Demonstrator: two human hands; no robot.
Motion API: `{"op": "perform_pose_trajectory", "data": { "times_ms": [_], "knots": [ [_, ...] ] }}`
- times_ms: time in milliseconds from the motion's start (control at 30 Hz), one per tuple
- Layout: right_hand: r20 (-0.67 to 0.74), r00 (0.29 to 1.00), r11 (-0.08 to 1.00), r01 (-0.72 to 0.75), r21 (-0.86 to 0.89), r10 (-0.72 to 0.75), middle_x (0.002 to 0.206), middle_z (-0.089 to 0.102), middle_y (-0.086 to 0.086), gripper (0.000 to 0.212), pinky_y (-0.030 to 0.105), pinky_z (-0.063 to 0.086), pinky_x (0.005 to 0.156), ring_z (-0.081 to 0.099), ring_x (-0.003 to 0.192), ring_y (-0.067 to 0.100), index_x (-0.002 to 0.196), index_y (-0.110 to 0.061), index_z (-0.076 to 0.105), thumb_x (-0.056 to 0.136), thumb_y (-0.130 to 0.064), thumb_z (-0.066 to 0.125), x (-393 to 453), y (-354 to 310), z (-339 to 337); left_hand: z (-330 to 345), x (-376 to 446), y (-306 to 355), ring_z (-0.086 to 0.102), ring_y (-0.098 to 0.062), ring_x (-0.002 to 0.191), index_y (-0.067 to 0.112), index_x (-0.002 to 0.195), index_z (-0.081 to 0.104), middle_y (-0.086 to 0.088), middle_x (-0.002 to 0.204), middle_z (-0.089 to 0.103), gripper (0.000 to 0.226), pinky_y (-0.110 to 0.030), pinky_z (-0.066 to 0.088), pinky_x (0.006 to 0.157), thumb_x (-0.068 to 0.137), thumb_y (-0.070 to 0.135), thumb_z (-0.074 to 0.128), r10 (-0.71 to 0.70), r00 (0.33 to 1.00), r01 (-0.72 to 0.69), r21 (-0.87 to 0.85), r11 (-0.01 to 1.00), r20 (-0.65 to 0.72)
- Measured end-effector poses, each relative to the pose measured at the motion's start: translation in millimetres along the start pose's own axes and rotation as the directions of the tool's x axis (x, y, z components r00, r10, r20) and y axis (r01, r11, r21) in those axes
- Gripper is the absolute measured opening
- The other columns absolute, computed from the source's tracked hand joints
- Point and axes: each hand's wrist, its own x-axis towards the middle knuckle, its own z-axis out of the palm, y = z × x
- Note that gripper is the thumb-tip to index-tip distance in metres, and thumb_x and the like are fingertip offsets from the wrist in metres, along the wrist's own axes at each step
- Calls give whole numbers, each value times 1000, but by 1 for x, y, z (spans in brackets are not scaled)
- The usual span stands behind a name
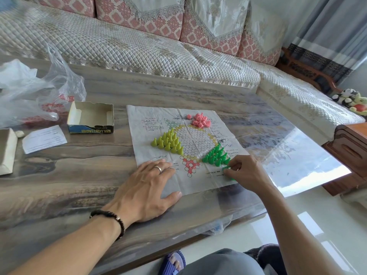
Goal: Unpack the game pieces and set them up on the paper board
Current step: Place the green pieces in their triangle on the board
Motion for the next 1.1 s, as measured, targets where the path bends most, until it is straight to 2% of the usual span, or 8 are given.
{"op": "perform_pose_trajectory", "data": {
  "times_ms": [233, 400, 633, 767, 900, 967, 1033, 1100],
  "knots": [
    [-41, 999, 1000, -15, 19, 15, 71, 63, -9, 9, 21, 38, 57, 56, 70, 7, 72, -25, 67, 77, -27, 74, 0, 1, 6, 0, 0, 0, 23, -10, 142, 24, 141, 42, 6, 151, 35, 75, -29, 13, 118, 82, 70, 28, -6, 1000, 6, -7, 1000, 4],
    [-65, 997, 998, -34, 48, 37, 69, 63, -7, 11, 25, 39, 55, 58, 69, 12, 69, -22, 67, 76, -27, 74, 2, -2, 10, 0, 0, 0, 24, -10, 141, 24, 140, 43, 6, 150, 37, 75, -29, 14, 118, 82, 70, 29, -6, 1000, 6, -1, 1000, 3],
    [-106, 994, 998, -19, 55, 25, 67, 62, -7, 14, 22, 34, 53, 55, 66, 6, 68, -20, 66, 77, -27, 75, -1, -3, 11, 0, 1, 0, 24, -10, 141, 24, 140, 43, 6, 150, 37, 73, -31, 15, 118, 83, 69, 30, -6, 1000, 6, -3, 1000, 2],
    [-140, 989, 996, -32, 87, 44, 66, 63, -8, 17, 24, 39, 57, 56, 65, 8, 70, -18, 68, 82, -29, 69, -5, 0, 5, -1, 0, 0, 24, -11, 141, 24, 140, 43, 5, 150, 36, 73, -31, 15, 118, 84, 69, 31, -1, 1000, 1, -1, 1000, 0],
    [-184, 973, 986, -117, 115, 137, 68, 66, 12, 29, 29, 42, 58, 59, 65, 26, 75, -1, 67, 89, -23, 55, -8, 13, -5, 0, 0, 0, 22, -9, 142, 25, 140, 41, 7, 151, 34, 71, -28, 12, 118, 85, 68, 29, 2, 1000, -2, 8, 1000, 1],
    [-169, 973, 984, -144, 102, 160, 66, 65, 16, 34, 31, 44, 58, 57, 60, 26, 72, 1, 66, 89, -27, 55, -10, 16, -6, -1, 0, 0, 21, -9, 142, 26, 140, 40, 8, 151, 34, 71, -27, 10, 118, 85, 67, 25, 8, 1000, -8, 21, 1000, 4],
    [-141, 974, 982, -164, 96, 177, 59, 63, 8, 36, 30, 43, 57, 57, 58, 20, 67, -5, 66, 87, -34, 61, -12, 14, -6, -1, -1, 0, 21, -9, 142, 26, 141, 40, 7, 151, 34, 72, -26, 7, 117, 84, 67, 20, 8, 1000, -8, 25, 1000, 3],
    [-116, 976, 981, -173, 85, 182, 61, 64, -2, 32, 26, 42, 55, 59, 61, 14, 66, -13, 67, 82, -41, 67, -14, 10, -5, -1, -1, 0, 20, -9, 143, 27, 141, 38, 7, 152, 33, 73, -25, 6, 117, 84, 66, 17, 10, 1000, -11, 27, 1000, 7]
  ]
}}
